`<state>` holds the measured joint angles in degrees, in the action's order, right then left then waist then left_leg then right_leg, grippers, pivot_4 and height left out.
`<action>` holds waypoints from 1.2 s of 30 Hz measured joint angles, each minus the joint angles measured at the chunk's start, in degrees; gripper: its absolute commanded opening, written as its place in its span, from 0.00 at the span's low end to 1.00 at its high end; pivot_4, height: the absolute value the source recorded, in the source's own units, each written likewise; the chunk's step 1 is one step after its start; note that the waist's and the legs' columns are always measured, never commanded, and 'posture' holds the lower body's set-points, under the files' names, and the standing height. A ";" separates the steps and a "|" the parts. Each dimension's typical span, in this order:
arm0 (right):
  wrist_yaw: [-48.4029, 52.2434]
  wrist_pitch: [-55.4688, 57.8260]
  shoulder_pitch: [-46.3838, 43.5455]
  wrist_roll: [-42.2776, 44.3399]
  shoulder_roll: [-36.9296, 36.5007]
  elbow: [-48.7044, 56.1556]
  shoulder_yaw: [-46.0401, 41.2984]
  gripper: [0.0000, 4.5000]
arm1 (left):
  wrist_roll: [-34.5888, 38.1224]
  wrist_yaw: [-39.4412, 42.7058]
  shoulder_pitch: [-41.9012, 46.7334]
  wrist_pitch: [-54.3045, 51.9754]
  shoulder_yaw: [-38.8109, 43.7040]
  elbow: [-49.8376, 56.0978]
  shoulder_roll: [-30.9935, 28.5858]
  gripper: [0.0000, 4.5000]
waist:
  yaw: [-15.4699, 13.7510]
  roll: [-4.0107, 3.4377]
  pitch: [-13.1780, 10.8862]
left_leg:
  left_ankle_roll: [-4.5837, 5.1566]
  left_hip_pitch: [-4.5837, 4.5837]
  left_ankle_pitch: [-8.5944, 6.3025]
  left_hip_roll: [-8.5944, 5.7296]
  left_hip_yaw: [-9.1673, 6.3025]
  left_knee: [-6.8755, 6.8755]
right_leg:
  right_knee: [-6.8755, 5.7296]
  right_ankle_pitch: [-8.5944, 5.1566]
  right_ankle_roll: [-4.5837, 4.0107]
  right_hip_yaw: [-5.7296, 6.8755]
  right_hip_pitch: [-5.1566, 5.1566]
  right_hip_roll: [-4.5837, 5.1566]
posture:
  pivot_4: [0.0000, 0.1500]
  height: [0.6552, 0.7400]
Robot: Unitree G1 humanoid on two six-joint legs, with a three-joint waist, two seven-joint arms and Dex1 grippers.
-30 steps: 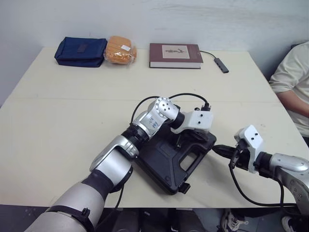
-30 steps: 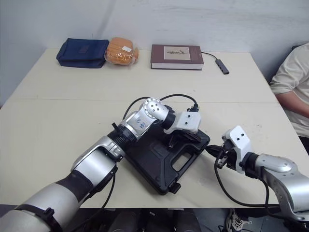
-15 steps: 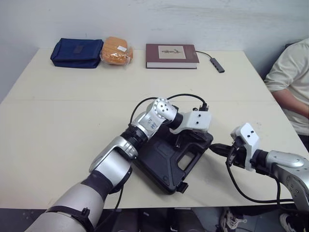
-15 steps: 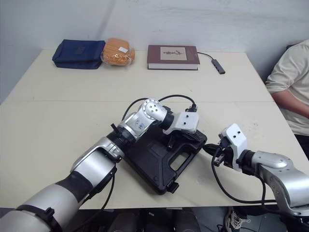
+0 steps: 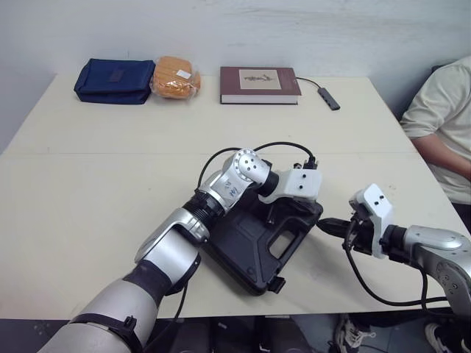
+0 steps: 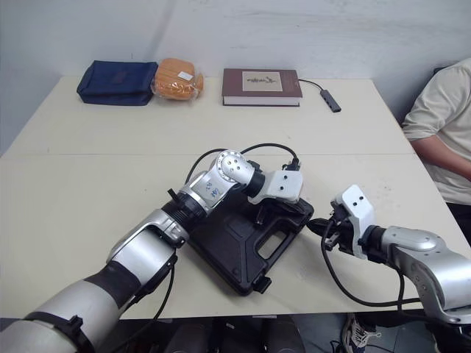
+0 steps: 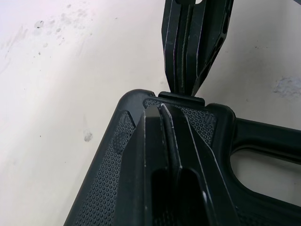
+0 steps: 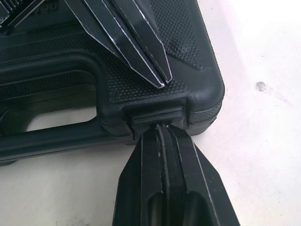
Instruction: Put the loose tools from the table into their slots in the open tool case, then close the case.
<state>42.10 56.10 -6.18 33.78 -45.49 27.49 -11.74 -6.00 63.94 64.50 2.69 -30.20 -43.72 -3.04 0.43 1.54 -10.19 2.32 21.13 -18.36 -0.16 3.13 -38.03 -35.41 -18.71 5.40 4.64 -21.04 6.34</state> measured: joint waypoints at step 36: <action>6.28 -10.34 4.83 -3.40 -7.81 -0.83 0.58 0.00 | 4.27 4.29 -3.52 -11.49 6.43 8.37 -1.85 0.00 | -2.06 -0.62 -0.38 | -0.21 0.87 0.40 -0.16 -0.17 -0.13 | 0.22 0.07 0.13 0.43 -0.49 0.05 | 1.00 1.00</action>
<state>48.38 45.76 -1.35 30.38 -53.31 26.67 -11.16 -1.73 68.24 60.98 -8.80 -23.77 -35.35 -4.89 -1.63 0.92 -10.57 2.12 22.01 -17.97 -0.32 2.96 -38.16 -35.19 -18.64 5.53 5.06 -21.53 6.40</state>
